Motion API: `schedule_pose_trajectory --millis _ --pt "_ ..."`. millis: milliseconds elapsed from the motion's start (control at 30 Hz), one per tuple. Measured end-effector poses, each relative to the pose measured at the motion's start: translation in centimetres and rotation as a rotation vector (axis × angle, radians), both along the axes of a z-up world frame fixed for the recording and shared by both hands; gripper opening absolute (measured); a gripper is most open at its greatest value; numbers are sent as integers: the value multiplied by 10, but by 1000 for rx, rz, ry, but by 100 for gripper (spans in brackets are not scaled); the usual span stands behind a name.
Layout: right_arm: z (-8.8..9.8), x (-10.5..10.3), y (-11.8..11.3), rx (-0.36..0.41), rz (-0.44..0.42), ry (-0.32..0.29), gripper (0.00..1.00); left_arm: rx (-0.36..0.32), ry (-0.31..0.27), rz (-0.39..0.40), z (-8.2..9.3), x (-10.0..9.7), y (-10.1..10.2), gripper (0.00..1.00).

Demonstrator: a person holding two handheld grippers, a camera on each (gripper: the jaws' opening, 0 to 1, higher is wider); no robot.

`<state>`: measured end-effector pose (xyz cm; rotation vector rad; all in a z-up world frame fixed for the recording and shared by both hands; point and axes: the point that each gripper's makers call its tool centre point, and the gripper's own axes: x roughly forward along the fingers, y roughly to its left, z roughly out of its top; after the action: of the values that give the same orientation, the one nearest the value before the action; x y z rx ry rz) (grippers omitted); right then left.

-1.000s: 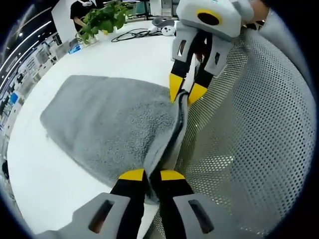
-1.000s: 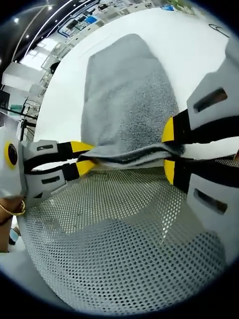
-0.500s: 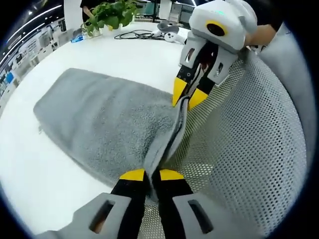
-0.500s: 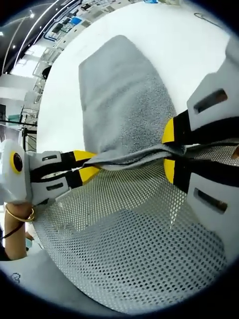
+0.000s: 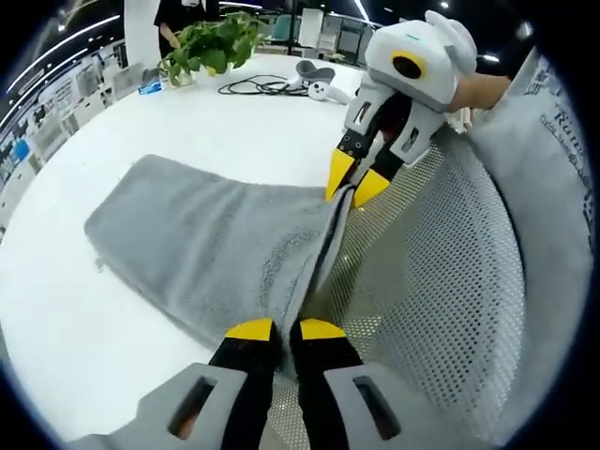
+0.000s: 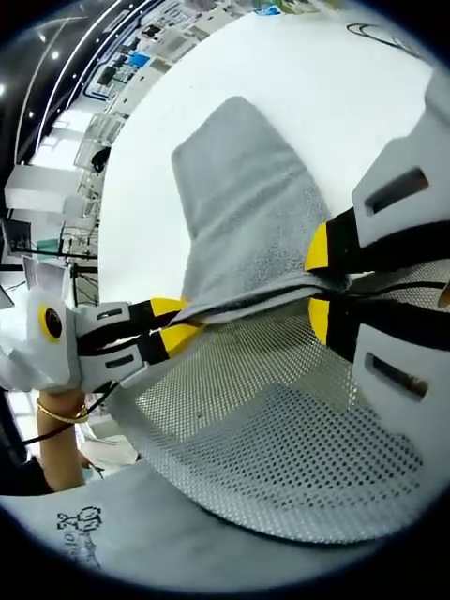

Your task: Fold the towel on the table until its edges align and the towel forms a compact rectangular stack.

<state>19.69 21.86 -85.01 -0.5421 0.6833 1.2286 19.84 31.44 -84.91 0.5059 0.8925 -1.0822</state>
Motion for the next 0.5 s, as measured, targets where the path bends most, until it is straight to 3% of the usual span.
schedule_pose_trajectory --millis 400,500 --pt "41 1 1 69 -26 13 5 -36 -76 34 34 3 1 7" --pt "49 2 1 80 -34 12 5 -36 -148 20 47 7 0 7"
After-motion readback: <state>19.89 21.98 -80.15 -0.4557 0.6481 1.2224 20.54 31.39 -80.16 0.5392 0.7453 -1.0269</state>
